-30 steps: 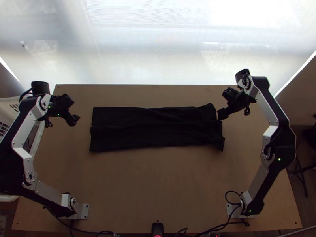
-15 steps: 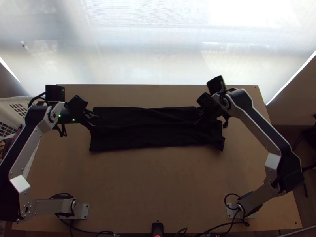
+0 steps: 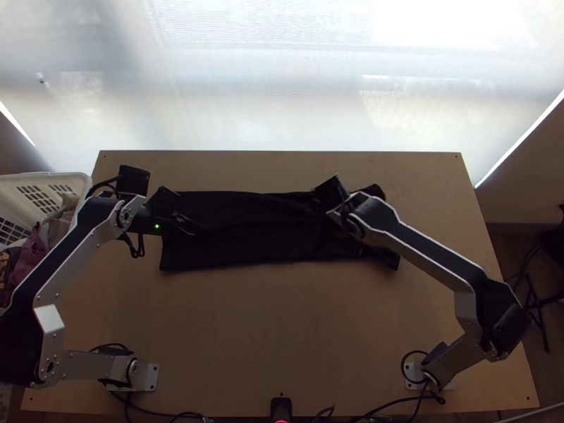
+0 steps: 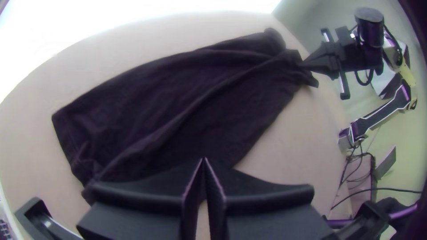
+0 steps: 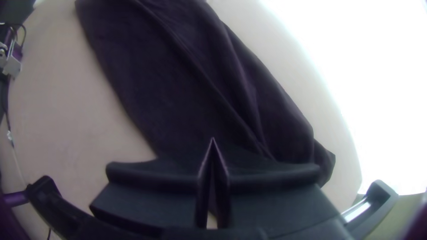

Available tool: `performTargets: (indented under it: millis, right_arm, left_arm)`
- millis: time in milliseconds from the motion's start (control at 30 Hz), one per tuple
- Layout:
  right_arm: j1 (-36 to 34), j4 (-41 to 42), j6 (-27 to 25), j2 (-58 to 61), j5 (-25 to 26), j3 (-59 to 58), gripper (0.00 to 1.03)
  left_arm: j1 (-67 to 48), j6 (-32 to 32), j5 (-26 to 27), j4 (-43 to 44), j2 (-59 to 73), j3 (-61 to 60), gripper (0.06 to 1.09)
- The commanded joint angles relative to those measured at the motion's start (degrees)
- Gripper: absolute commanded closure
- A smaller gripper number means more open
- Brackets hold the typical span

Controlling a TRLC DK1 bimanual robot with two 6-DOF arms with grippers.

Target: Fold the t-shirt

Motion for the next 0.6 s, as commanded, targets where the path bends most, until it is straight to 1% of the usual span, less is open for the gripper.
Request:
performTargets:
  millis: [0,133,200,233,267,300,333,367,400,433,467,500,533,567]
  right_arm:
    - [4.29,8.70,-1.22,1.06,4.37,-4.58,1.00]
    - [2.53,12.30,-2.98,4.13,4.46,-5.11,1.00]
    - [1.56,13.53,-3.68,5.36,4.90,-5.11,1.00]
    - [1.04,13.80,-4.12,5.71,4.99,-5.11,1.00]
    - [0.51,14.24,-4.65,6.07,4.99,-5.02,1.00]
    - [-0.11,14.41,-4.91,6.15,4.99,-4.93,1.00]
    - [-0.63,14.68,-5.09,6.24,4.99,-4.93,1.00]
    - [-0.99,14.68,-5.26,6.24,4.99,-5.02,1.00]
    - [-1.51,14.68,-5.62,6.24,4.99,-5.11,1.00]
    - [-1.95,14.76,-5.88,6.24,4.99,-5.20,1.00]
    - [-2.30,15.03,-6.32,6.42,4.99,-5.37,1.00]
    - [-2.66,15.29,-6.67,6.59,4.90,-5.55,1.00]
    - [-3.09,15.73,-6.93,6.68,4.90,-5.72,1.00]
    - [-3.45,16.17,-7.37,6.86,4.90,-5.99,1.00]
  left_arm:
    - [-0.66,-0.74,1.60,-1.17,-1.54,-5.74,0.94]
    - [-0.04,-3.56,1.77,-1.26,0.04,-6.80,0.94]
    - [0.57,-6.02,1.77,-1.26,0.04,-6.62,0.93]
    - [0.75,-7.34,2.65,-2.31,-0.31,-6.36,0.87]
    - [0.92,-7.25,4.23,-4.33,-0.92,-6.36,0.68]
    - [1.01,-7.42,4.67,-5.91,-1.80,-6.62,0.47]
    - [0.92,-7.51,4.76,-7.14,-2.77,-7.15,0.29]
    - [0.40,-7.07,4.67,-7.32,-4.35,-8.20,0.18]
    - [-0.31,-6.72,3.97,-6.35,-6.46,-9.61,0.13]
    - [-1.62,-6.46,1.07,-4.51,-8.39,-10.84,0.13]
    - [-3.47,-6.46,-4.38,-2.49,-9.98,-11.90,0.13]
    - [-4.53,-6.11,-7.98,-1.61,-10.85,-12.16,0.12]
    - [-5.49,-4.44,-11.24,-1.34,-11.38,-12.25,0.12]
    - [-7.34,-2.94,-17.39,0.59,-12.79,-13.13,0.12]
